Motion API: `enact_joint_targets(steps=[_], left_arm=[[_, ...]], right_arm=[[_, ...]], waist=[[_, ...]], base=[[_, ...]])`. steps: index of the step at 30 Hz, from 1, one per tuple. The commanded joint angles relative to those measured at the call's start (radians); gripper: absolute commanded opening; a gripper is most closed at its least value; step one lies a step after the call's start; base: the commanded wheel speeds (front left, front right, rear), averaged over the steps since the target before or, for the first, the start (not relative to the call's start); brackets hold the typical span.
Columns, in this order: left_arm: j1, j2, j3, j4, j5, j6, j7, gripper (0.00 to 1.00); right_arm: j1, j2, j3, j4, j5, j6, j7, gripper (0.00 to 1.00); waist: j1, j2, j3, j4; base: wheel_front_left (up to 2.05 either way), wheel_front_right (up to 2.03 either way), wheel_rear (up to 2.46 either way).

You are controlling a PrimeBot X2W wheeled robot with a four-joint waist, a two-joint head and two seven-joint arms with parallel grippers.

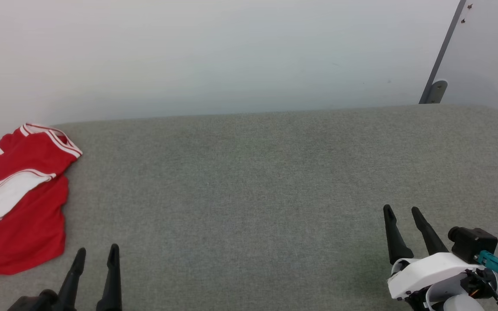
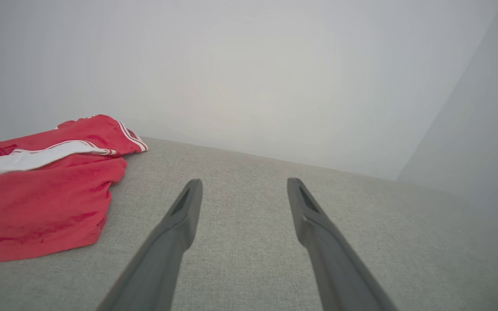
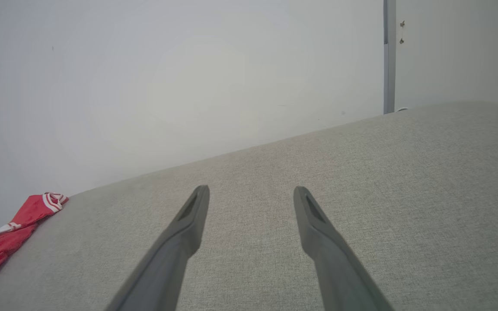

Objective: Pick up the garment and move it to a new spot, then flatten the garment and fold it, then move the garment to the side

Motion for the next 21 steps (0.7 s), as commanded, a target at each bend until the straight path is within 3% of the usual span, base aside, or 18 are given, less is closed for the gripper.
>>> enact_joint_targets(steps=[1, 21], left_arm=[[0.011, 0.008, -0.002, -0.011, 0.022, -0.003, -0.009, 1.0], [0.031, 0.036, -0.024, -0.021, 0.124, -0.004, -0.043, 1.0]], right_arm=[[-0.013, 0.002, 0.003, 0.0, -0.03, -0.001, -0.009, 1.0], [-0.018, 0.003, 0.014, 0.001, -0.151, -0.001, -0.036, 1.0]], waist=[[0.0, 0.0, -0.001, -0.001], [0.0, 0.0, -0.007, -0.009]], base=[[0.0, 0.0, 0.0], [0.0, 0.0, 0.0]])
